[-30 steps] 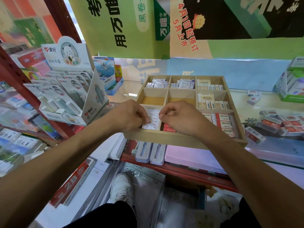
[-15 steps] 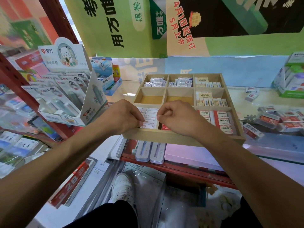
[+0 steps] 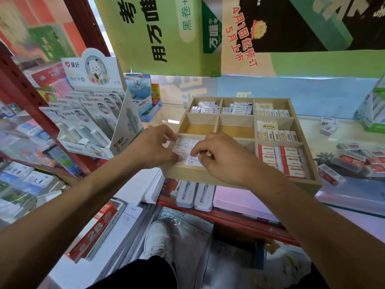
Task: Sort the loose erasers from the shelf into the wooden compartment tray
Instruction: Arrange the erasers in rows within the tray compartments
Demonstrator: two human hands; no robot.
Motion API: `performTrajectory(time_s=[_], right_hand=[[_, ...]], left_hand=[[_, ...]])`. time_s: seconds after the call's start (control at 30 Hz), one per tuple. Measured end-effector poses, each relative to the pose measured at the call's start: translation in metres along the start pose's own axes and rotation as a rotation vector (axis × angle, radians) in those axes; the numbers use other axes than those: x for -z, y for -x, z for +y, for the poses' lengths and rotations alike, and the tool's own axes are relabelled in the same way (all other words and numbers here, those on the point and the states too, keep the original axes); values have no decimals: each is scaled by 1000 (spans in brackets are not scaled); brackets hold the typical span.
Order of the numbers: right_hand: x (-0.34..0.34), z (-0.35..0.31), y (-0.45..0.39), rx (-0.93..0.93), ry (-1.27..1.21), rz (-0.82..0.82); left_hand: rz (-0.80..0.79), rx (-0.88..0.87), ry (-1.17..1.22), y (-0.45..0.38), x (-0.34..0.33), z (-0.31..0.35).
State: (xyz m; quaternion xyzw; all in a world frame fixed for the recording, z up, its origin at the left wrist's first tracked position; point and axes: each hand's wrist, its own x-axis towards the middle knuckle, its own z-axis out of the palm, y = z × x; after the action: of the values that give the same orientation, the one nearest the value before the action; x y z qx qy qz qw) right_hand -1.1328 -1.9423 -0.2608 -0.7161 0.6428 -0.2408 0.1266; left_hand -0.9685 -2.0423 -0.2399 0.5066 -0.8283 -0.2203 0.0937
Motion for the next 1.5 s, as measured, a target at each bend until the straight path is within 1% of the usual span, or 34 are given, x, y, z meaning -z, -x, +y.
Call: performTrajectory(time_s=[0.1, 0.17, 0.27, 0.33, 0.47, 0.63, 0.77, 0.93, 1.03, 1.13, 1.23, 1.37, 1.5], right_hand=[[-2, 0, -1, 9, 31, -48], [-3, 0, -2, 13, 41, -52], [-5, 1, -3, 26, 50, -51], [-5, 1, -4, 37, 57, -61], [-4, 2, -5, 73, 99, -79], [-2, -2, -12, 160, 159, -128], [1, -3, -19, 210, 245, -208], [3, -7, -25, 251, 322, -244], [7, -3, -22, 286, 297, -262], [8, 5, -20, 334, 355, -288], [4, 5, -21, 367, 374, -283], [0, 5, -15, 378, 347, -259], [-10, 11, -4, 389, 352, -143]], left_hand=[[-91, 212, 110, 0, -1, -1], [-157, 273, 192, -1, -2, 0], [-229, 276, 340, 0, -1, 8], [-246, 284, 379, 1, -1, 11], [-227, 304, 401, 0, -2, 10], [-232, 322, 355, -2, -1, 13], [-208, 324, 416, -2, -3, 8], [-185, 318, 476, -2, -8, 3], [-202, 352, 520, 0, -10, 1], [-185, 362, 518, 1, -12, 1], [-176, 352, 519, 2, -12, 2], [-211, 369, 562, 4, -11, 1], [-208, 344, 598, 6, -11, 1]])
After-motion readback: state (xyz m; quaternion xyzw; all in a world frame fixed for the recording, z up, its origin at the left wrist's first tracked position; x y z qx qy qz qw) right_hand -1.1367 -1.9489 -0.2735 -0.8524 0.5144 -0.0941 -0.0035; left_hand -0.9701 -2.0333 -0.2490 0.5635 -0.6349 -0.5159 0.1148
